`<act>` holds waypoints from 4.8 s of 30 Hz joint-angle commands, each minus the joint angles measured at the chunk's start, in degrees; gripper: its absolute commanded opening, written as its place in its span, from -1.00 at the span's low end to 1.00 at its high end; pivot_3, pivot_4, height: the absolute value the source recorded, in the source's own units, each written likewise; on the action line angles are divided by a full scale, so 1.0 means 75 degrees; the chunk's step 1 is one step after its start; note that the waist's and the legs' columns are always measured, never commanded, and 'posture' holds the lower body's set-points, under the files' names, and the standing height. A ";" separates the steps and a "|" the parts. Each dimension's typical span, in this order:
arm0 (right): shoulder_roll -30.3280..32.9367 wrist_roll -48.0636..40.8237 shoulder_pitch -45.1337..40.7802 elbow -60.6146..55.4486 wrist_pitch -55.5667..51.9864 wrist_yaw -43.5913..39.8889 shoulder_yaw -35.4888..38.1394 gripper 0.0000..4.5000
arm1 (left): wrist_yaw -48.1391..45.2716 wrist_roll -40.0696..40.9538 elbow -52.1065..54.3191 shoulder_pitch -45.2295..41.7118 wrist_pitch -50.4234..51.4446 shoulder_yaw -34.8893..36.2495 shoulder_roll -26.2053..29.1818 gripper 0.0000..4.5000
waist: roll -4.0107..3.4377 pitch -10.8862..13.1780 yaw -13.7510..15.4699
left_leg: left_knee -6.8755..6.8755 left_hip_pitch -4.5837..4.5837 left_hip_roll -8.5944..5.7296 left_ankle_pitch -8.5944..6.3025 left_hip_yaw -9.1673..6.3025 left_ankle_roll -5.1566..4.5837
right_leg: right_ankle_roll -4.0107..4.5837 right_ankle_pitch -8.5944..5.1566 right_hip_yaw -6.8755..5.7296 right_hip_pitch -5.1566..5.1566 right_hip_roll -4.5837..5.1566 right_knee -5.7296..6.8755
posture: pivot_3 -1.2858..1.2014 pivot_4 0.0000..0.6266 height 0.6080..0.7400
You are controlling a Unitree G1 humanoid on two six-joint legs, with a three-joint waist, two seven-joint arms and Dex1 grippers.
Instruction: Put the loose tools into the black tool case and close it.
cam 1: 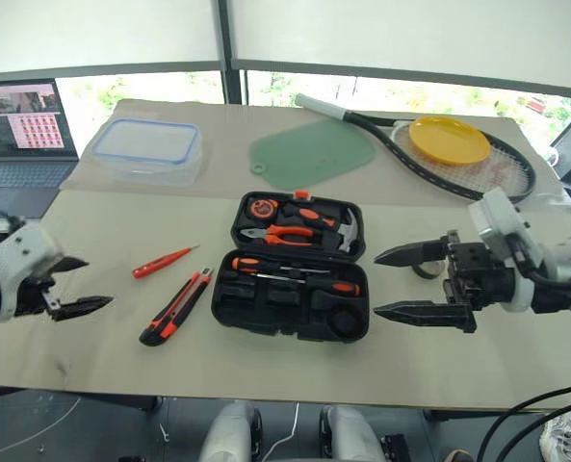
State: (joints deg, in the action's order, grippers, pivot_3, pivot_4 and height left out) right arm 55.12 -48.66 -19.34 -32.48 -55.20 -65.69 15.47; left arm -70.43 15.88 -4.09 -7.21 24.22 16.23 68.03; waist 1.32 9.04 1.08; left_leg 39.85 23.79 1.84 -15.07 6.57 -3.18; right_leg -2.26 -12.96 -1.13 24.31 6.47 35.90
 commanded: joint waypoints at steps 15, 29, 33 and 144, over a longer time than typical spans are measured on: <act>0.0015 -0.0888 0.1386 -0.1436 0.0405 0.1473 0.1046 1.00 | -0.1331 -0.3562 -0.6083 -0.6375 -0.1321 -0.4912 -0.2152 0.77 | 0.0037 0.0013 -0.0049 | 0.0047 0.0053 -0.0003 0.0007 -0.0014 -0.0013 | -0.0029 0.0011 -0.0015 0.0011 -0.0050 0.0004 | 0.03 -0.52 0.98; 0.0217 -0.1062 0.1952 -0.1463 0.0626 0.1724 0.1408 1.00 | -0.1866 -0.2998 -0.5401 -0.6581 -0.1767 -0.4055 -0.2183 -0.82 | 0.0047 0.0018 -0.0038 | 0.0069 0.0063 0.0004 -0.0001 -0.0028 -0.0025 | -0.0041 0.0014 -0.0015 0.0009 -0.0038 0.0012 | 0.03 -0.52 0.98; 0.0268 -0.1027 0.2282 -0.1467 0.0672 0.1671 0.1519 1.00 | -0.2587 -0.2028 -0.2362 -0.6360 -0.1453 -0.3876 -0.2498 -0.82 | 0.0059 0.0025 0.0031 | 0.0100 0.0087 0.0007 -0.0006 -0.0045 -0.0033 | -0.0047 0.0018 -0.0031 0.0008 -0.0035 0.0010 | 0.03 -0.52 0.98; 0.0232 -0.1375 0.2344 -0.1147 0.0897 0.2915 0.0696 1.00 | 0.1026 -0.1015 0.0468 -0.2387 -0.0594 -0.3962 -0.3848 -0.99 | 0.0045 0.0015 -0.0039 | 0.0137 0.0049 0.0001 -0.0027 -0.0024 -0.0067 | -0.0077 0.0033 0.0031 -0.0024 -0.0033 0.0017 | 0.03 -0.52 0.98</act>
State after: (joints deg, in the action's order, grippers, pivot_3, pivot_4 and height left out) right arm 56.93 -58.64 -1.54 -40.53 -49.53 -43.64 19.06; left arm -63.40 10.28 1.73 -26.23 19.63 -12.84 38.71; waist 1.65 9.16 0.79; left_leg 40.88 24.16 1.85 -15.26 6.39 -3.68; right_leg -2.84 -12.71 -0.90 24.14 6.22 36.03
